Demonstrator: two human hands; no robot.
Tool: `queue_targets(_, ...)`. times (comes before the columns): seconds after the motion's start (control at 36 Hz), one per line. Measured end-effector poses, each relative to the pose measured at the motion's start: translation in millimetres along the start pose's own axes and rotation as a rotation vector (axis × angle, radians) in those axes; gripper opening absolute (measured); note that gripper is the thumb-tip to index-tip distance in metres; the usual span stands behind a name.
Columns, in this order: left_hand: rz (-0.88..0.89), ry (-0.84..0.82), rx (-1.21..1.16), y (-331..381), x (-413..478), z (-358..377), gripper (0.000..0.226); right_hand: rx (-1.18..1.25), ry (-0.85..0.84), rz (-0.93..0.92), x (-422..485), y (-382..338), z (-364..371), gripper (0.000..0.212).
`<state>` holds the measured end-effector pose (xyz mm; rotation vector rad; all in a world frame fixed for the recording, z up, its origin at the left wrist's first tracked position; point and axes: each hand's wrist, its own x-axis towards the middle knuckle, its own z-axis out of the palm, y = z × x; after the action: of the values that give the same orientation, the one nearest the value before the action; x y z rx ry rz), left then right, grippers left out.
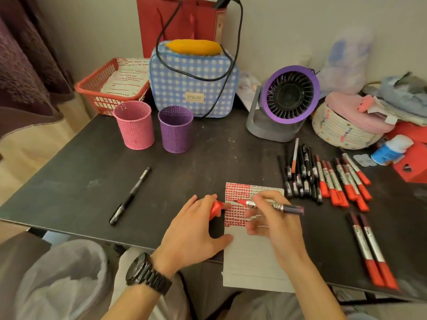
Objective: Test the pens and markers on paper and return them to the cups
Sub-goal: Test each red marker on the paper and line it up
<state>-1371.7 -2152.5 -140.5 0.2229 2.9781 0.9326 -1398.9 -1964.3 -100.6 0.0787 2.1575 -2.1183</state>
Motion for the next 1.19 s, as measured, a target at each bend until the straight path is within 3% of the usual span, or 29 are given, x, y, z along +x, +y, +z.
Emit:
queue_targets(0.25,0.000,0.043,-0.020,-3,2,2,0.052,-0.159,0.089,-0.180,2,21,8,0.019)
queue_targets(0.56,-0.030,0.058,-0.007,-2,4,2,0.053,-0.290,0.215,-0.208,3,33,10,0.037)
queue_targets(0.75,-0.039,0.066,-0.013,1,4,0,0.053,-0.315,0.211,-0.205,5,34,12,0.025)
queue_targets(1.19,-0.040,0.044,-0.025,2,4,-2,0.056,-0.386,0.199,-0.225,4,35,12,0.033)
